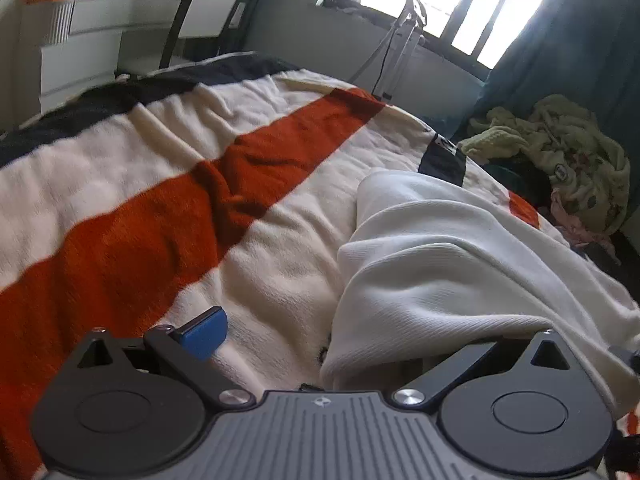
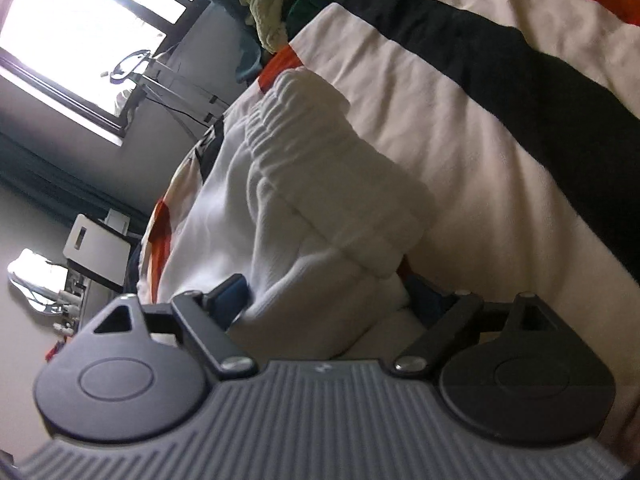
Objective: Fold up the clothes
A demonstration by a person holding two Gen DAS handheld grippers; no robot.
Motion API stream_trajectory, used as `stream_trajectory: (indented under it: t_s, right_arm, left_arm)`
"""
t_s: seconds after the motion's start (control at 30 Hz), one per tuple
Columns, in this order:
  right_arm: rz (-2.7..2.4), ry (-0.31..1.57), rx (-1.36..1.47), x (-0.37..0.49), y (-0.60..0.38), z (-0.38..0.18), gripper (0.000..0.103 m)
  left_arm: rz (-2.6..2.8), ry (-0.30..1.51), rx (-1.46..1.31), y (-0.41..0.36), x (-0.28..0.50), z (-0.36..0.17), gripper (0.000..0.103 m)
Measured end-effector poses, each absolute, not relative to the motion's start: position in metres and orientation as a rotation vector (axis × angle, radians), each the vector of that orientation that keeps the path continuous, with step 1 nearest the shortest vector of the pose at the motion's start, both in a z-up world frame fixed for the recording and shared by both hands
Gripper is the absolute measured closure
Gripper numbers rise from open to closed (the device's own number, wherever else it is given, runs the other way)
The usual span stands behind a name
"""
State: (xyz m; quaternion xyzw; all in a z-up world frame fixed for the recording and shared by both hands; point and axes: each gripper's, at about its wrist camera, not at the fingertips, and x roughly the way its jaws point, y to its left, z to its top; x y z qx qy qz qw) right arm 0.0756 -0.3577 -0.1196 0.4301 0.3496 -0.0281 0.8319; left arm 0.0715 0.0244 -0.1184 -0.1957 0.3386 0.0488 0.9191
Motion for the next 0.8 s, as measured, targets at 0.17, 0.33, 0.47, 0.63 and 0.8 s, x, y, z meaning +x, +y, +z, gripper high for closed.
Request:
stream_trajectory:
  t_s: [0.17,0.33,0.47,0.63,0.8]
  right_arm:
    - [-0.082,0.75,0.998,0.08,-0.364,-0.138,0.015]
    - [-0.085,0.733,1.163,0.077,-0.37,-0.154,0.015]
    - [-0.073,0.721,1.176,0.074,-0.368,-0.151,0.027]
    - [-0.092,0.709,1.131,0.075,-0.362,-0.148,0.03]
    - [-0.113,0.704,1.073,0.082,-0.357,-0.149,0.03]
  left_arm:
    - [0.082,0.735,-0.425,0.026,0.073,-0.119,0.001]
    - [-0.044,0.843,-0.445,0.024,0.067,-0.114,0.001]
    - [-0.171,0.808,-0.535,0.031,0.048,-0.1,0.0]
    - [-0.224,0.722,-0.664,0.046,0.05,-0.097,0.0]
    - [-0.221,0.713,-0.685,0.041,0.07,-0.108,0.001]
